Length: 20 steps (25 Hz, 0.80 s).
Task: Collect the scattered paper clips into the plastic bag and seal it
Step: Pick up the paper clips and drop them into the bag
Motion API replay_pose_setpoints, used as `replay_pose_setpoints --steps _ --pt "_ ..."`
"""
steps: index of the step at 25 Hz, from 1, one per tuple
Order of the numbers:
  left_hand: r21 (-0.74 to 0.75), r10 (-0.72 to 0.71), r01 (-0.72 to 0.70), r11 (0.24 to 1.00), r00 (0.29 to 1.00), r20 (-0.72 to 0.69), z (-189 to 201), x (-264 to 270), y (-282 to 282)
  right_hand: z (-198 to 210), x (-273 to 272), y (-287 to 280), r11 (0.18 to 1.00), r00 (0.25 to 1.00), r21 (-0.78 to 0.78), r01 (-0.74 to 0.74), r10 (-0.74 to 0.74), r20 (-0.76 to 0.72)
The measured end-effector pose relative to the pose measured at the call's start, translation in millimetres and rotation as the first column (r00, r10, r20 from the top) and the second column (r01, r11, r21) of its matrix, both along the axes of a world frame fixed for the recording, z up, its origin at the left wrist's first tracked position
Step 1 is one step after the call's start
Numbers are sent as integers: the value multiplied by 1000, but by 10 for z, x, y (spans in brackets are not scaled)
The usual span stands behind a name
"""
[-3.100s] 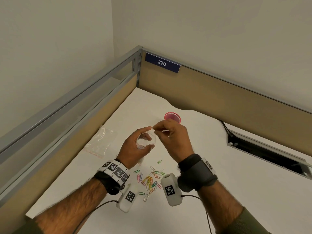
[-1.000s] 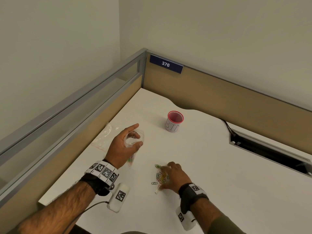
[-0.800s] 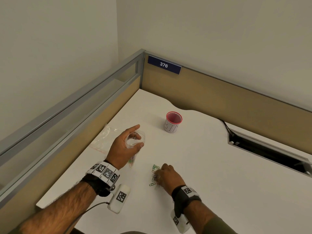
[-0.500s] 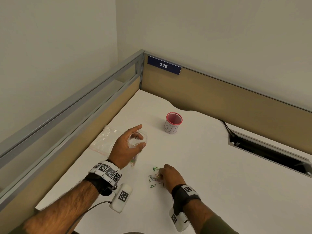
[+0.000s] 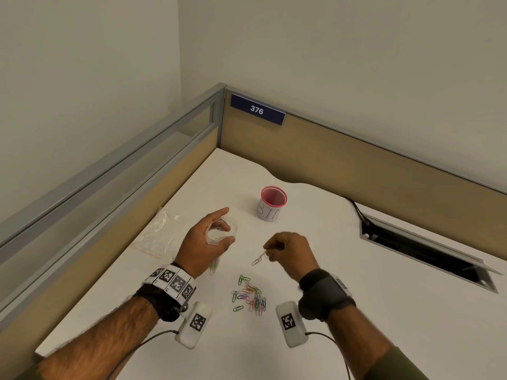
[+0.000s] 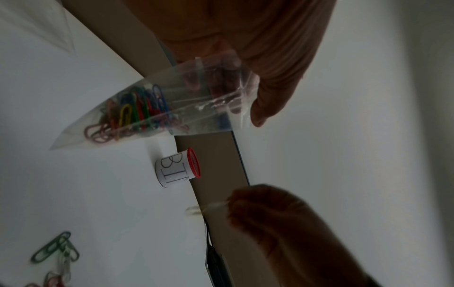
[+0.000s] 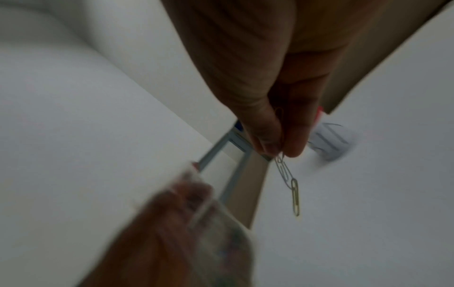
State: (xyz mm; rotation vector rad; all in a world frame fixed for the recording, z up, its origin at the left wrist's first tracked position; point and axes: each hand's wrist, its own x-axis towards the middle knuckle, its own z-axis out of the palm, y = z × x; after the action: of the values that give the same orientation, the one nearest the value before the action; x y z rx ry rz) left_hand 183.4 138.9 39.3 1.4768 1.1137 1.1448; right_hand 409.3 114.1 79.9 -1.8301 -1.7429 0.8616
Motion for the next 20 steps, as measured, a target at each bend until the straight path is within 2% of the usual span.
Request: replay_pose_setpoints --steps 4,7,10,16,20 --pt "-1 -13 13 1000 1000 -10 -1 68 28 571 -238 53 986 995 158 -51 64 -83" --pt "1 -27 27 1000 999 -37 4 95 31 771 -471 116 969 986 218 -112 137 -100" --pt "13 -39 40 999 997 -62 34 114 28 774 -660 184 963 983 209 -169 181 -41" --pt "28 -24 25 999 999 -28 36 96 49 695 -830 237 951 959 152 -268 249 134" --pt "13 -12 13 1000 999 -30 15 121 31 741 -832 243 951 956 168 -261 230 184"
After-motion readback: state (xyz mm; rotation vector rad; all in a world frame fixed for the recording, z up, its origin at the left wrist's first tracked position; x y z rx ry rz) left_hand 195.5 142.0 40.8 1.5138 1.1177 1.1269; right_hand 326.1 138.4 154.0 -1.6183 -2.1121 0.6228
